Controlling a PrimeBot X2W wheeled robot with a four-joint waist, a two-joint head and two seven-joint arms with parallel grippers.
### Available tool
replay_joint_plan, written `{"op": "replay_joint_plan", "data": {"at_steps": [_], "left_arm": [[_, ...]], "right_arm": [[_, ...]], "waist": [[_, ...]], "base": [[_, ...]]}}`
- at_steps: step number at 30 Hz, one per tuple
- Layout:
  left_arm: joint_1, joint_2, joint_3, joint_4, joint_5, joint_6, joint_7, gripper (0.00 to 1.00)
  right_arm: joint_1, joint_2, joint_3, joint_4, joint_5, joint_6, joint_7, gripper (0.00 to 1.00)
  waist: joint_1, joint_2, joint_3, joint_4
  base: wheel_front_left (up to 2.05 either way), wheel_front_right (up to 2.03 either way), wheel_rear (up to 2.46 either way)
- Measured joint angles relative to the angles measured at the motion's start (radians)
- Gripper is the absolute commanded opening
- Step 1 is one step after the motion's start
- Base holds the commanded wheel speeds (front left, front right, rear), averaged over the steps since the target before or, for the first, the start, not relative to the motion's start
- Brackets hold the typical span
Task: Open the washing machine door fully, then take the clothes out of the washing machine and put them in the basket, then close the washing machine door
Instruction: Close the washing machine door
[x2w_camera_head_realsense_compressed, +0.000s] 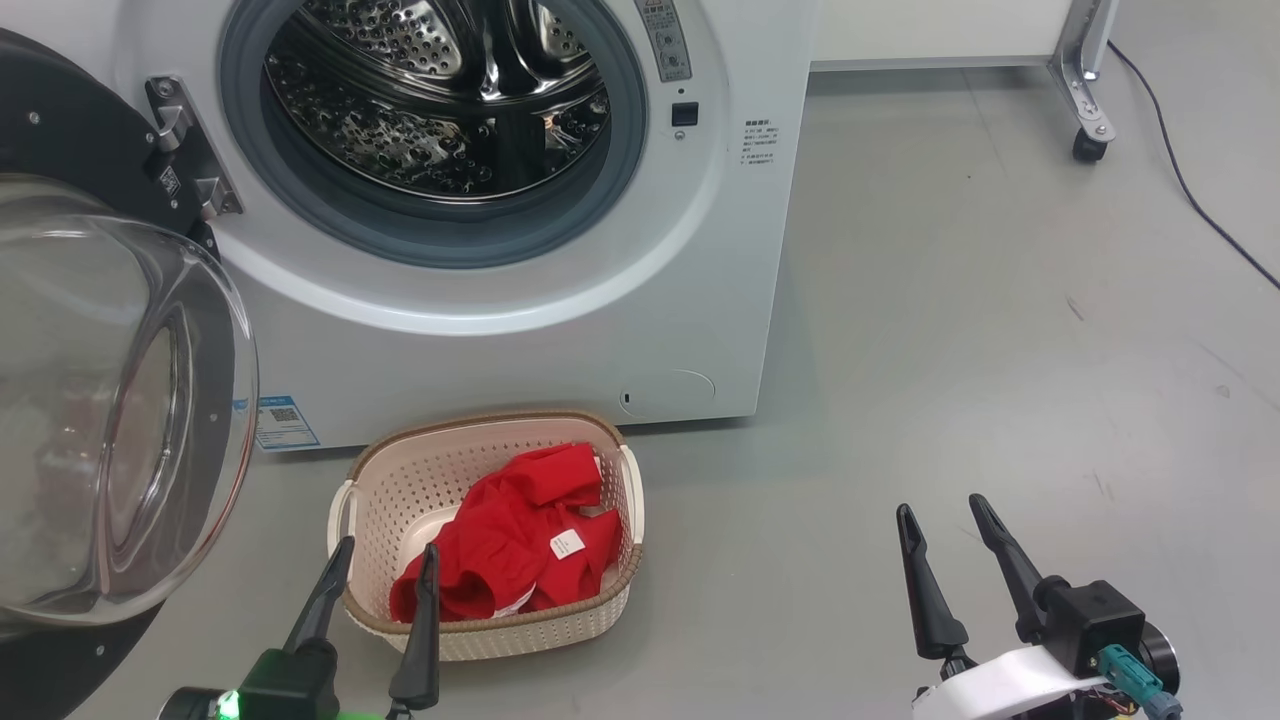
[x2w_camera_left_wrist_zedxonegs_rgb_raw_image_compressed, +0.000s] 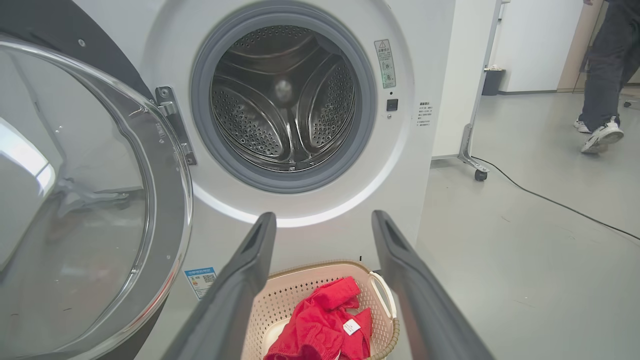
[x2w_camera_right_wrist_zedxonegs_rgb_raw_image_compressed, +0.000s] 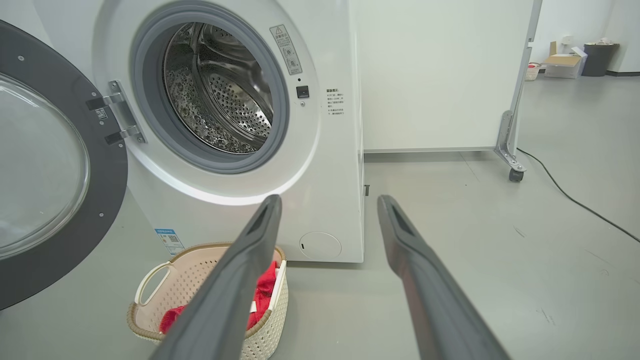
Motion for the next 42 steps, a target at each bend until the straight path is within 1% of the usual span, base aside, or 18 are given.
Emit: {"op": "replay_joint_plan", "data": {"at_steps": [23,26,35,42], "left_arm": [[0.000,0.000,-0.002,0.005,0.001,0.000,0.009,1.00],[0.000,0.000,-0.013,0.007,0.001,0.000,0.010,1.00],[-0.001,0.000,-0.022,0.009,0.001,0.000,0.010,1.00],[-0.001,-0.001,-0.022,0.009,0.001,0.002,0.010,1.00]], "right_arm": [[0.000,0.000,-0.007,0.006,-0.002,0.000,0.000,1.00],[0.000,0.001,-0.020,0.006,-0.002,0.000,0.000,1.00],[0.002,0.001,-0.034,-0.002,-0.002,-0.001,0.000,1.00],[0.005,0.001,-0.041,-0.014,-0.012,-0.001,0.000,1.00]], "waist": [[0.0000,0.0000,-0.009,0.007],[0.0000,0.0000,-0.009,0.014],[0.0000,0.0000,-0.009,0.065],[0.0000,0.0000,-0.006,0.146]], "base": [[-0.10,0.10,0.00],[0.00,0.00,0.00],[0.00,0.00,0.00],[0.00,0.00,0.00]]}}
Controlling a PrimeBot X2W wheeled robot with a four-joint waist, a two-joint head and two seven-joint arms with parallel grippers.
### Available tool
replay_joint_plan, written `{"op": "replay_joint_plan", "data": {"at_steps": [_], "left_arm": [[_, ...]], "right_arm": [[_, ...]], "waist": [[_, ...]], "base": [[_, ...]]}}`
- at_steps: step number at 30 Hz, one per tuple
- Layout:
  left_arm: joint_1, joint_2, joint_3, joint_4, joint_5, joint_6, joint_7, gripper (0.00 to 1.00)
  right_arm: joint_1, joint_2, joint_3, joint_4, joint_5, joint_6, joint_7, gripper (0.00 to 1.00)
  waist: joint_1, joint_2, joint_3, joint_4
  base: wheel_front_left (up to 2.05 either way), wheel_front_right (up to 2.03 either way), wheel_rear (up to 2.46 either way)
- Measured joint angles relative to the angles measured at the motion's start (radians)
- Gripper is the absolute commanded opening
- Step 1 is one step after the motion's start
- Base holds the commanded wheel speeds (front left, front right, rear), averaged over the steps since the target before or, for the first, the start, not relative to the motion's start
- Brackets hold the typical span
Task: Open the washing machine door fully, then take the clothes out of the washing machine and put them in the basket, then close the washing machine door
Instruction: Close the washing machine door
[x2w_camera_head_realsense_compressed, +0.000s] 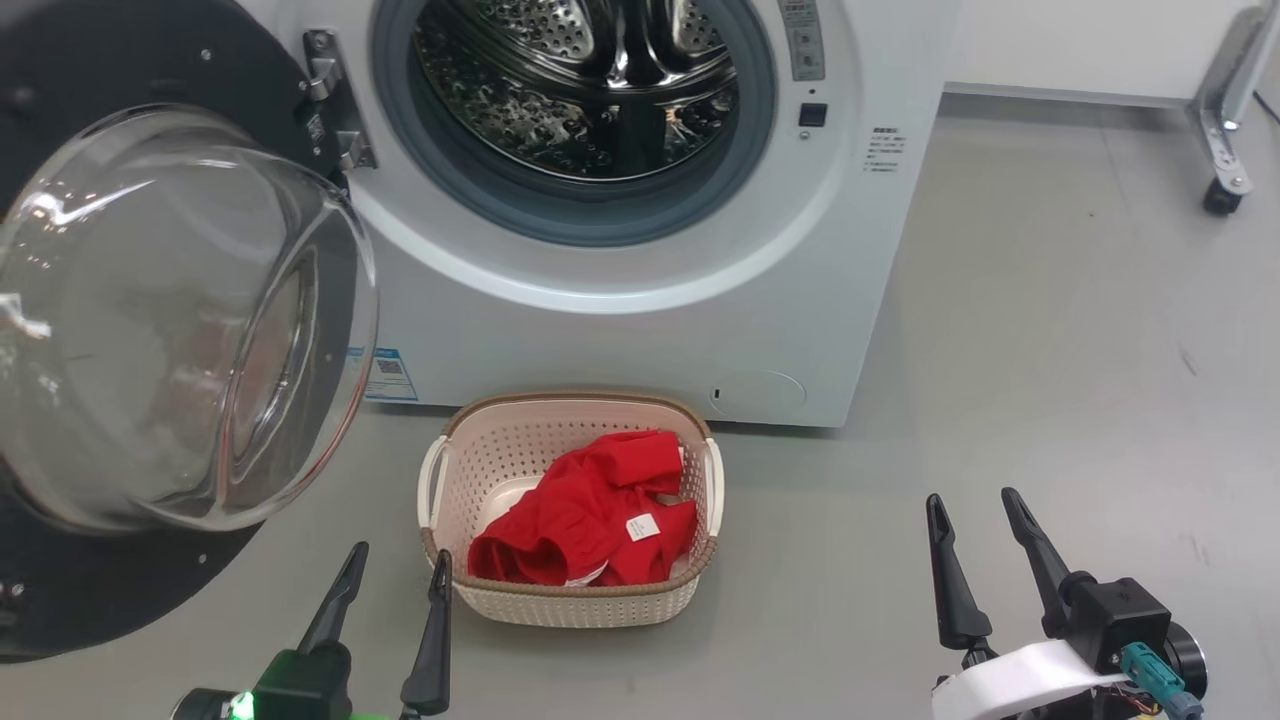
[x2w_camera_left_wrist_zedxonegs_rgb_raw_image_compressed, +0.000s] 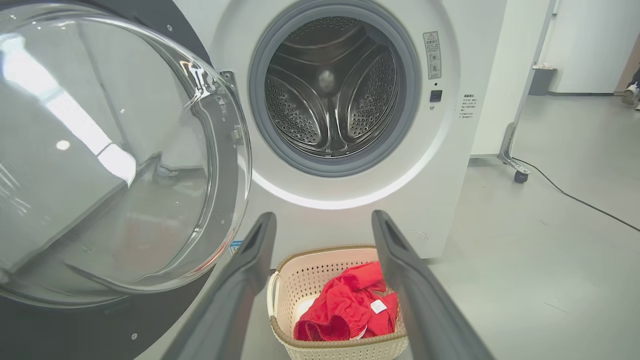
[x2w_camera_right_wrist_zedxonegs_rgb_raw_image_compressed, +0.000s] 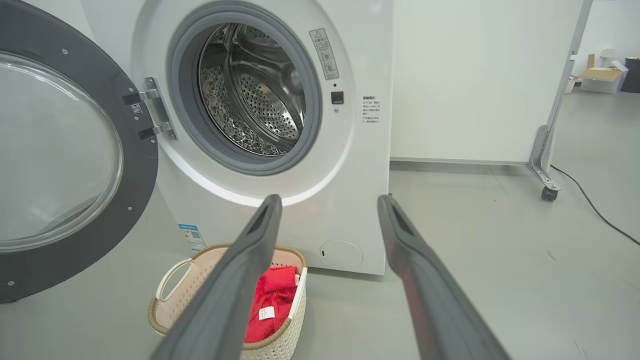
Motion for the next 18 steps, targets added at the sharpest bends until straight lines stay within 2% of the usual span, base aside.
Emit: {"op": "replay_joint_plan", "data": {"at_steps": [9,18], "left_arm": [[0.000,0.000,0.017,0.000,0.000,0.009,-0.002,1.00],[0.000,-0.001,0.020,0.007,0.000,0.018,-0.006,1.00]], "right_arm": [[0.000,0.000,0.004,-0.001,-0.007,0.010,0.000,1.00],[0.002,0.001,0.006,-0.001,-0.007,0.010,0.000,1.00]], "waist": [[0.0000,0.0000,0.001,0.103],[0.0000,0.0000,-0.005,0.242]], "base": [[0.00,0.00,0.00],[0.00,0.00,0.00]]}}
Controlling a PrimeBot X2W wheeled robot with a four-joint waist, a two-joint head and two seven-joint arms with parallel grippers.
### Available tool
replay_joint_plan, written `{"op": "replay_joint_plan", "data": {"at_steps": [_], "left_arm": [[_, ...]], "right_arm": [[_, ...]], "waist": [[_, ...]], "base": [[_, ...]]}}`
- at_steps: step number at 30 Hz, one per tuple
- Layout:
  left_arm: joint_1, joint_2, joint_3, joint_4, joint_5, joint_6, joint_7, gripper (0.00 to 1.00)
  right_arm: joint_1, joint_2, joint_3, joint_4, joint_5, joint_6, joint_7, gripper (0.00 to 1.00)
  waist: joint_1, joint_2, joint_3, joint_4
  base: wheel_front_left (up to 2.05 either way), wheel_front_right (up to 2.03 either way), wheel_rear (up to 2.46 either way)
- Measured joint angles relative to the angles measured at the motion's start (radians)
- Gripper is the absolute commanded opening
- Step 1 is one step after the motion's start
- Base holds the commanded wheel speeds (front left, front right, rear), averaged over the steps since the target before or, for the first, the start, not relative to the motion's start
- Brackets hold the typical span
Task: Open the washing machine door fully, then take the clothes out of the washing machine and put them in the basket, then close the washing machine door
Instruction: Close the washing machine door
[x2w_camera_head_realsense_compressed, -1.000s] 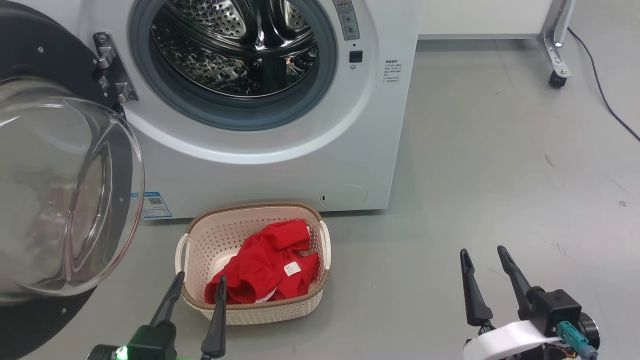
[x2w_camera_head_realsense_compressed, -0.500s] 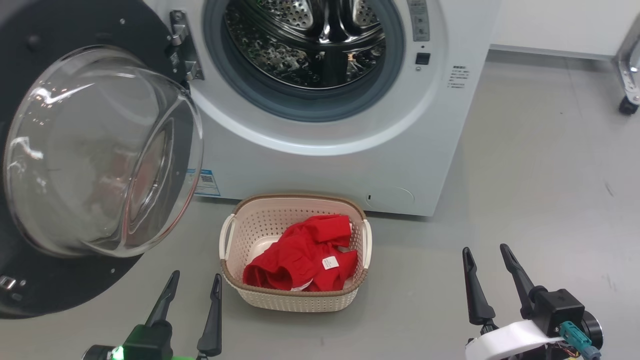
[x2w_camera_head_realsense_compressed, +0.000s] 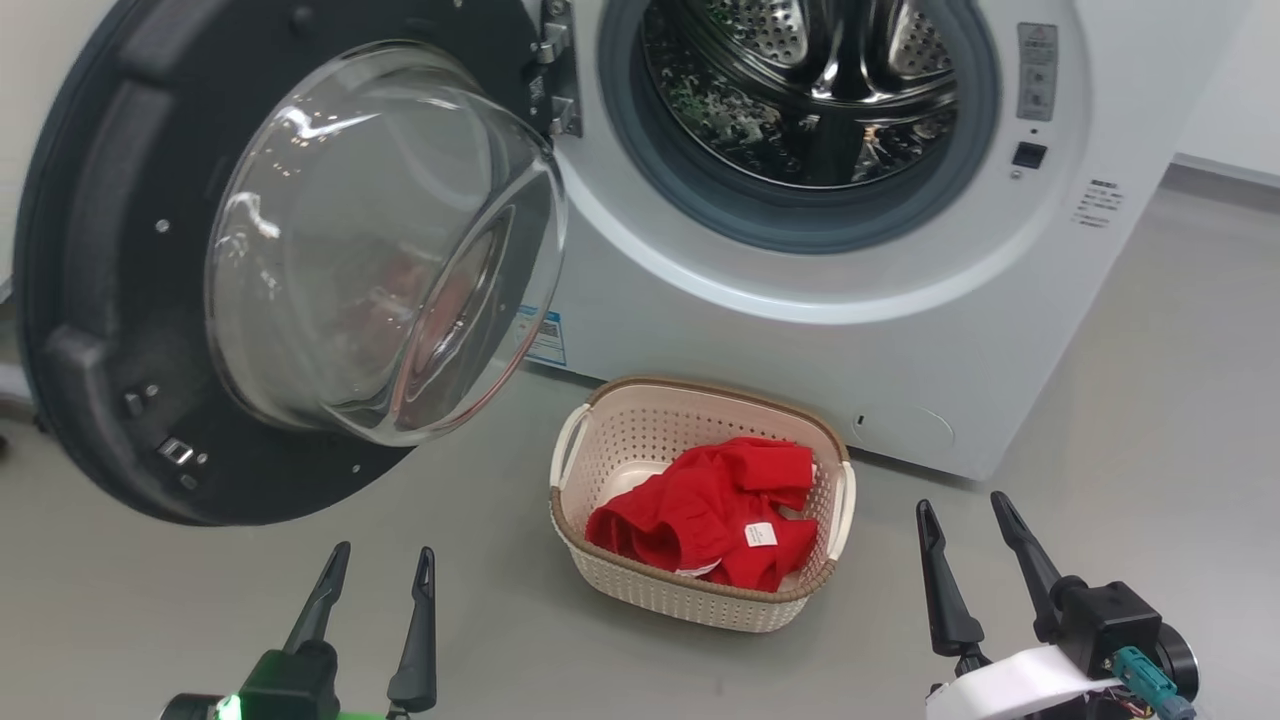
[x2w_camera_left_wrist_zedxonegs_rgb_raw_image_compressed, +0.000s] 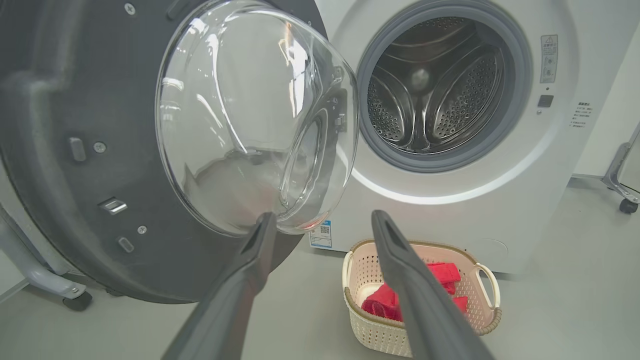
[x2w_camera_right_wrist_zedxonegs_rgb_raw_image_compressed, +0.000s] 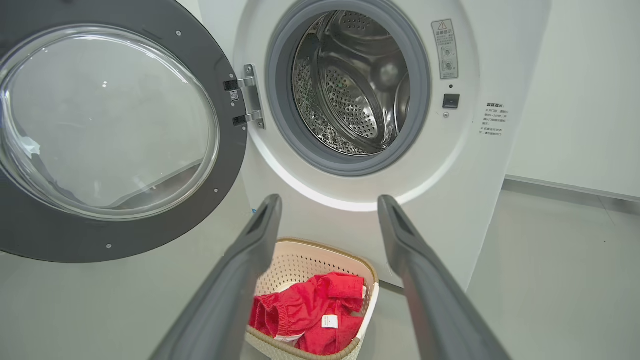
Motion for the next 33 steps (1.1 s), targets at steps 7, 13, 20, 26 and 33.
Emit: {"op": "replay_joint_plan", "data": {"at_steps": [7,13,20,26,33], "left_arm": [[0.000,0.000,0.009,0.006,0.000,0.004,0.000,1.00],[0.001,0.000,0.031,0.006,0.000,0.009,-0.006,1.00],[0.001,0.000,0.031,0.006,0.000,0.009,-0.006,1.00],[0.001,0.000,0.031,0.005,0.000,0.009,-0.006,1.00],[0.001,0.000,0.029,0.005,-0.011,0.009,-0.005,0.00]], "right_arm": [[0.014,0.001,0.028,0.001,0.002,0.001,0.000,1.00],[0.014,0.001,0.054,0.006,0.003,0.009,0.000,1.00],[0.014,0.001,0.060,0.011,0.010,0.008,0.000,1.00],[0.014,0.001,0.063,0.013,0.011,0.007,0.000,1.00],[0.013,0.001,0.067,0.016,0.012,0.006,0.000,1.00]], "waist": [[0.0000,0.0000,-0.010,0.085],[0.0000,0.0000,-0.022,0.120],[0.0000,0.0000,-0.026,0.119],[0.0000,0.0000,-0.027,0.116],[0.0000,0.0000,-0.028,0.116]], "base": [[0.00,0.00,0.00],[0.00,0.00,0.00],[0.00,0.00,0.00],[0.00,0.00,0.00],[0.00,0.00,0.00]]}}
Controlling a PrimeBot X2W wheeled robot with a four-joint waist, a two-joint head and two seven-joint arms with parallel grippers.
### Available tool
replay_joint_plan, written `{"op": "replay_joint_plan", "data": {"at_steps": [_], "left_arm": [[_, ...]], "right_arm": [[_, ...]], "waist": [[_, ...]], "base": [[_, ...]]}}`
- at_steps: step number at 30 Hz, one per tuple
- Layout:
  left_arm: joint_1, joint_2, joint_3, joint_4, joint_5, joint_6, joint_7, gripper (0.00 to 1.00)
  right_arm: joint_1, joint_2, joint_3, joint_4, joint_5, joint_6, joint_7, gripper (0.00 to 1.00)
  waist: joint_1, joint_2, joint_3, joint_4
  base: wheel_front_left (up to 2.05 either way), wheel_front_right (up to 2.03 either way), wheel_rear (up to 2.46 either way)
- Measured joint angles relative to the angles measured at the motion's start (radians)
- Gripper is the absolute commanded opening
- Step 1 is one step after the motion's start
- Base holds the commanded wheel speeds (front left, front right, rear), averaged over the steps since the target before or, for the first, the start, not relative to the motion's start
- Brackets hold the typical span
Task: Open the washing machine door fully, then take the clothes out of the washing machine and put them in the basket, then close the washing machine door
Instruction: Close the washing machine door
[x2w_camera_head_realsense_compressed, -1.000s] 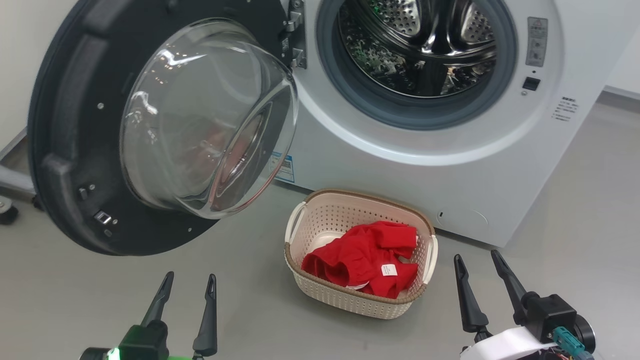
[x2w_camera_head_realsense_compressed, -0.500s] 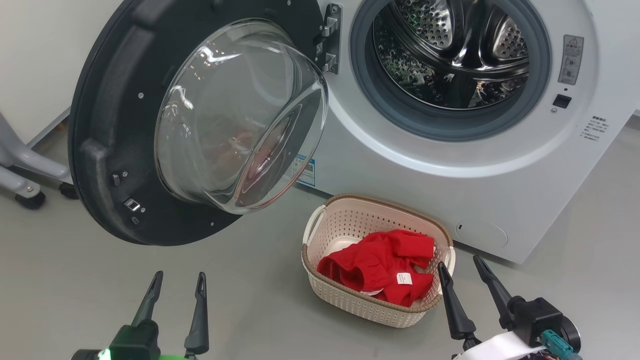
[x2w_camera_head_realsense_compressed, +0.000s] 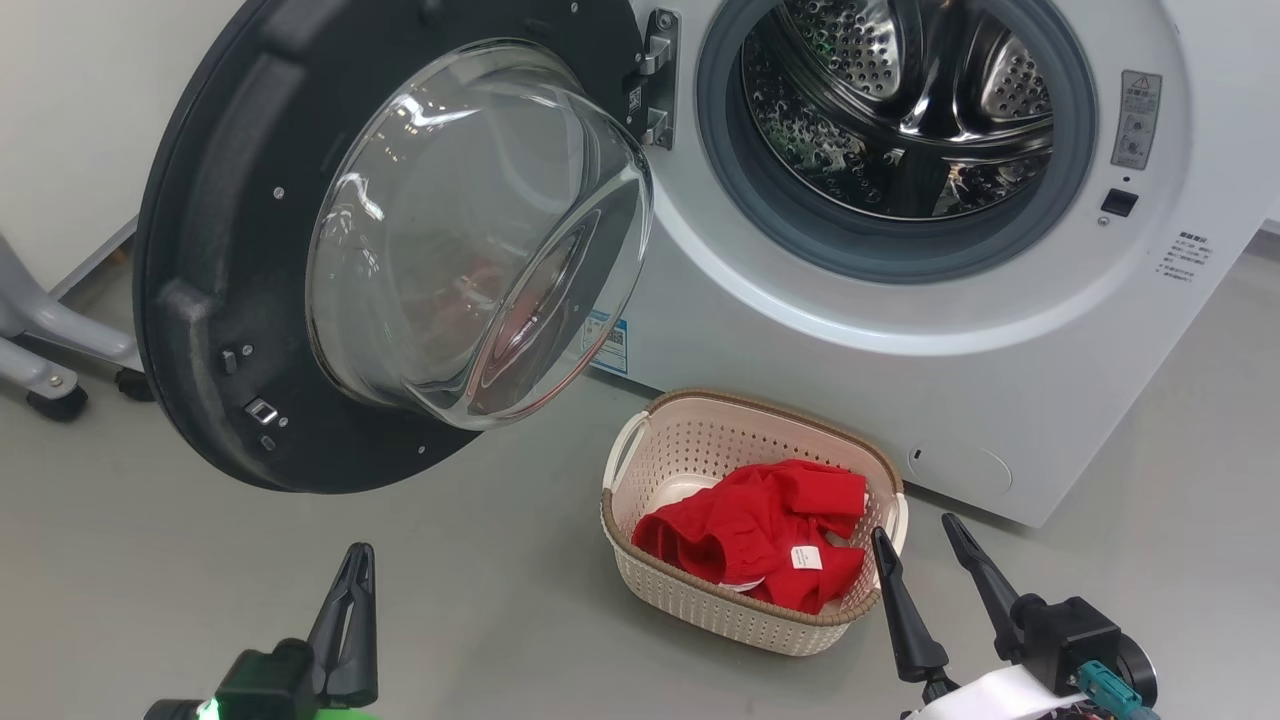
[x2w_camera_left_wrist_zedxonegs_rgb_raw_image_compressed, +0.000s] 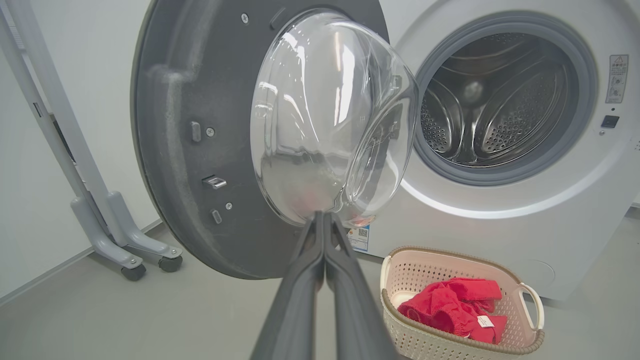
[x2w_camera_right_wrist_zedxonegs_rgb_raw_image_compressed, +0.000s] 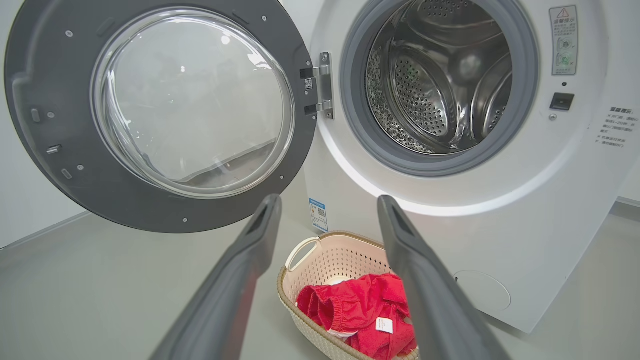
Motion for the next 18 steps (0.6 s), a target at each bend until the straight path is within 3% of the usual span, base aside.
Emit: {"op": "replay_joint_plan", "data": {"at_steps": [3,6,13,18], "left_arm": [[0.000,0.000,0.000,-0.006,-0.022,-0.004,0.000,0.00],[0.000,-0.009,-0.002,-0.031,-0.149,-0.044,-0.001,0.00],[0.001,-0.014,-0.032,-0.151,-0.624,-0.178,-0.004,0.00],[0.070,-0.013,-0.146,-0.324,-0.870,-0.206,-0.053,0.00]], "right_arm": [[0.000,0.000,0.000,0.001,0.007,0.000,0.000,1.00],[0.000,0.000,0.000,0.003,0.007,0.000,0.000,1.00],[0.000,0.000,0.000,0.005,0.007,0.000,0.000,1.00],[-0.001,0.000,0.002,0.005,0.006,-0.001,0.000,1.00]], "waist": [[0.0000,0.0000,0.000,0.002],[0.0000,0.0000,0.000,0.004],[0.0000,0.0000,0.000,0.010],[0.0000,0.0000,0.001,0.010]], "base": [[0.00,0.00,0.00],[0.00,0.00,0.00],[0.00,0.00,0.00],[0.00,0.00,0.00]]}}
